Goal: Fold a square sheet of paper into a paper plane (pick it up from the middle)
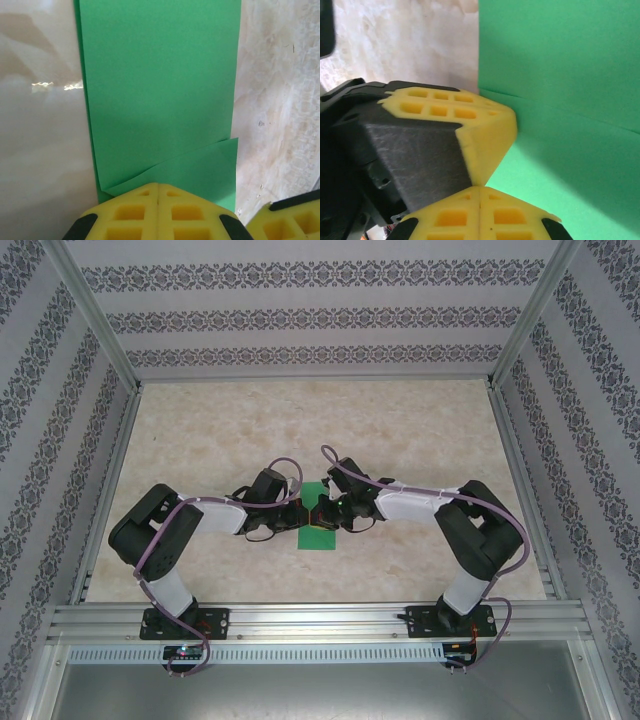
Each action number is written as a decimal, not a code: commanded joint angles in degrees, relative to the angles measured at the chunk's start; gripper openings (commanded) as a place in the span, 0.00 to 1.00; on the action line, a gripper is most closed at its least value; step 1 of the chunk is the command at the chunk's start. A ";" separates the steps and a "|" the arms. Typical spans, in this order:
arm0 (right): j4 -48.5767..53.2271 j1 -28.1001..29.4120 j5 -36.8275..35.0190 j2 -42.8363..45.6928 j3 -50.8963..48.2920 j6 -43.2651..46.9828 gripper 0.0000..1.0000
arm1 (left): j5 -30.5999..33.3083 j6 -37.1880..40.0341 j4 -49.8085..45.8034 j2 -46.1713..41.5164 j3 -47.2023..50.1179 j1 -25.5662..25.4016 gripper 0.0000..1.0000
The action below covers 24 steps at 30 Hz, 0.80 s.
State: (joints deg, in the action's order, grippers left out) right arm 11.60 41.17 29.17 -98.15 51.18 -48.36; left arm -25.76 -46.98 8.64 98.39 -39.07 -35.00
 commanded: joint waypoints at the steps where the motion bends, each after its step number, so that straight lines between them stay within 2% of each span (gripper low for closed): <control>1: -0.07 0.50 -2.26 -0.77 -0.71 -0.47 0.01 | 4.16 1.17 -3.44 1.03 -0.34 -0.39 0.05; 8: -1.18 0.45 -1.04 -3.24 -1.39 -1.09 0.00 | 3.94 1.46 -3.89 1.34 -0.44 -0.36 0.06; 24: -4.81 0.32 -1.75 0.65 -6.23 -3.49 0.00 | 4.60 1.62 -5.15 0.58 -0.78 -0.40 0.06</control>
State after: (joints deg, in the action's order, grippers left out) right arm 7.88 41.15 28.51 -97.78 45.65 -50.59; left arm -25.04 -46.54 7.62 98.35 -39.68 -35.00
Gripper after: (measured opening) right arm 0.048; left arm 0.064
